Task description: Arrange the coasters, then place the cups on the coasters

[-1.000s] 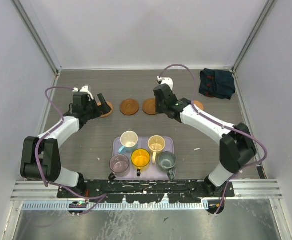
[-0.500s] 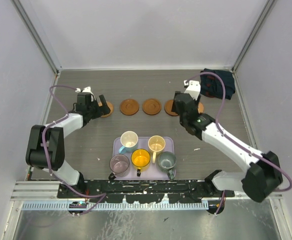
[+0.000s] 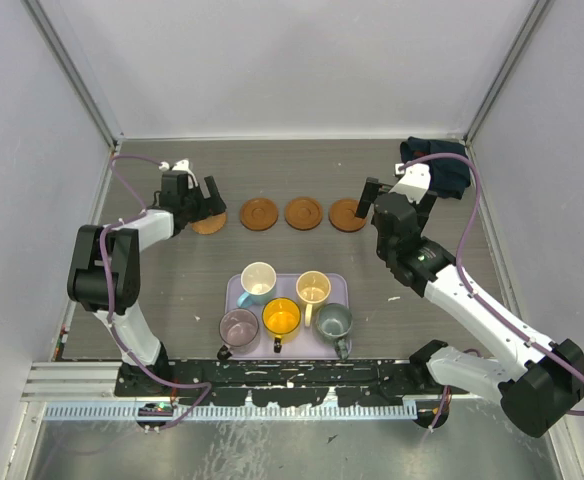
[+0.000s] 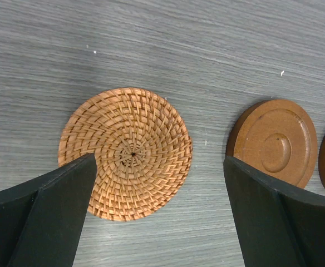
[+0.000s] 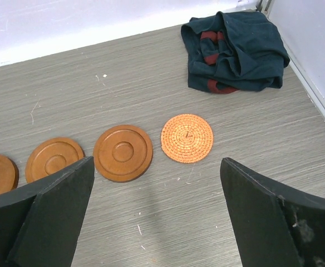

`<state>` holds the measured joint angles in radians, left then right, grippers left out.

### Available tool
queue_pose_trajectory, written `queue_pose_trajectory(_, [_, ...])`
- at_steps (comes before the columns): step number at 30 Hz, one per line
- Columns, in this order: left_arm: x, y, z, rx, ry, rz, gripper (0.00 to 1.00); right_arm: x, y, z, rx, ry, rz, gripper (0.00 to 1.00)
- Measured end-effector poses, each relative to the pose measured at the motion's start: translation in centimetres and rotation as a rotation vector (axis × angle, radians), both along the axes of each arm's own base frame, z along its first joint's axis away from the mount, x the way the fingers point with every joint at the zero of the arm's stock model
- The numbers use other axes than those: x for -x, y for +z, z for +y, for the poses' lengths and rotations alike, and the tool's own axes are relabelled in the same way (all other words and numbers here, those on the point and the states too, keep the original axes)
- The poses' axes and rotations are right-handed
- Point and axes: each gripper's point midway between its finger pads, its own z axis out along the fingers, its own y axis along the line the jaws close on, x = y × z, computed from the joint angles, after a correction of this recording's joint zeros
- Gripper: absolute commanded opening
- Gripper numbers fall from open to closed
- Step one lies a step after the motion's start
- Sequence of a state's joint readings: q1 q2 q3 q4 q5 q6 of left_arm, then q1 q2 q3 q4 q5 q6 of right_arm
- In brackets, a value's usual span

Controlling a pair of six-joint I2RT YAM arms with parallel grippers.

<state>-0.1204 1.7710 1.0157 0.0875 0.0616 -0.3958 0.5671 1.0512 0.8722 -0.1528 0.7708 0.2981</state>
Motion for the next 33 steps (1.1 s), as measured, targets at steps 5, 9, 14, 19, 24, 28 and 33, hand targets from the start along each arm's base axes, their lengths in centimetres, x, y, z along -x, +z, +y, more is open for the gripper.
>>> queue_pose_trajectory(5, [-0.1,-1.5,-0.5,0.016,-0.015,0.034,0.98,0.0,0.0,-0.1,0.001,-0.005,-0.001,0.99])
queue_pose_trajectory(9, [-0.2,-1.5,-0.8,0.028,-0.024,0.031,0.98,0.0,0.0,-0.1,0.001,-0.007,-0.002,0.99])
queue_pose_trajectory(14, [-0.3,-1.5,-1.4,0.033,-0.038,0.030,0.98,0.0,0.0,-0.1,-0.002,-0.007,-0.002,0.99])
queue_pose_trajectory(19, [-0.7,-1.4,-2.2,0.048,-0.049,0.028,0.98,0.0,0.1,-0.1,-0.005,-0.007,-0.004,0.99])
queue_pose_trajectory(24, [-0.8,-1.3,-2.4,0.059,-0.046,0.027,0.98,0.1,0.3,-0.2,-0.013,-0.009,-0.011,0.99])
queue_pose_trajectory(28, [-0.8,-1.3,-2.4,0.059,-0.045,0.027,0.98,0.2,0.2,-0.1,-0.016,-0.009,-0.010,1.00])
queue_pose_trajectory(33, [-0.8,-1.0,-2.3,0.058,-0.045,0.024,0.98,0.2,0.2,-0.1,-0.019,-0.010,-0.009,1.00])
